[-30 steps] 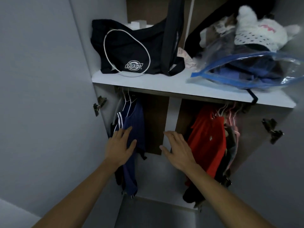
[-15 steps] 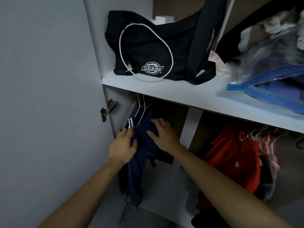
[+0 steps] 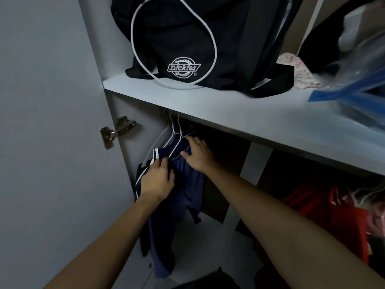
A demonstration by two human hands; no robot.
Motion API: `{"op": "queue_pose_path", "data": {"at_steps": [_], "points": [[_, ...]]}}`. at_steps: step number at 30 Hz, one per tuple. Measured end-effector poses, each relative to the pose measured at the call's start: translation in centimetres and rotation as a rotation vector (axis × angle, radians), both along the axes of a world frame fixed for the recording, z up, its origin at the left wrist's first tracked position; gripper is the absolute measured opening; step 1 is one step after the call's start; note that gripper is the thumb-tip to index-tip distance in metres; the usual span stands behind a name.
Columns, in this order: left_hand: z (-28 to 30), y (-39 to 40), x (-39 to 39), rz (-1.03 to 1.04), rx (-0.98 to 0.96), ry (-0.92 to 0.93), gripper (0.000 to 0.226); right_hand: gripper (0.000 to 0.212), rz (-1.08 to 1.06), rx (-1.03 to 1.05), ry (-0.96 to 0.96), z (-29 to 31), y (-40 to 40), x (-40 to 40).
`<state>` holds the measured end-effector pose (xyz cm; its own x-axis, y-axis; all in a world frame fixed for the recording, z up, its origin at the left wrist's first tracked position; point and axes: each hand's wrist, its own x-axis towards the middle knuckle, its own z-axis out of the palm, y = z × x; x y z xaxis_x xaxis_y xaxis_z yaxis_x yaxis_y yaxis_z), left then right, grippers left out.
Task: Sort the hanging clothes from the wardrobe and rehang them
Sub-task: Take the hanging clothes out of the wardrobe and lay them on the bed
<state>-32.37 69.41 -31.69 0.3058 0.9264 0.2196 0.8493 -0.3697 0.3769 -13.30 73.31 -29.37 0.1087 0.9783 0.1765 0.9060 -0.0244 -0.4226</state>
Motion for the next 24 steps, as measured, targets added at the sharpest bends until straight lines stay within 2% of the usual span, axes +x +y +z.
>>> {"op": "queue_pose_path", "data": {"at_steps": [4, 7, 11, 17, 24], "points": [[-0.8, 1.1, 1.0, 0.026, 0.028, 0.029, 0.023, 0.072, 0.012, -0.013, 0.024, -1.1, 2.2, 0.1], [-1.0, 1.7, 1.2, 0.041, 0.043, 0.028, 0.011, 0.065, 0.024, 0.006, 0.060, -1.7, 3.2, 0.1], [-0.9, 1.7, 1.1, 0.055, 0.113, -0.007, 0.016, 0.057, 0.074, 0.067, 0.083, -2.2, 3.3, 0.0], [0.5, 1.4, 0.5, 0.062, 0.218, -0.041, 0.022, 0.060, 0.113, 0.210, 0.106, -1.4, 2.1, -1.2], [2.8, -0.5, -2.7, 0.048, 0.244, -0.046, 0.024, 0.023, 0.175, 0.414, 0.018, 1.0, 0.0, -2.4]]}}
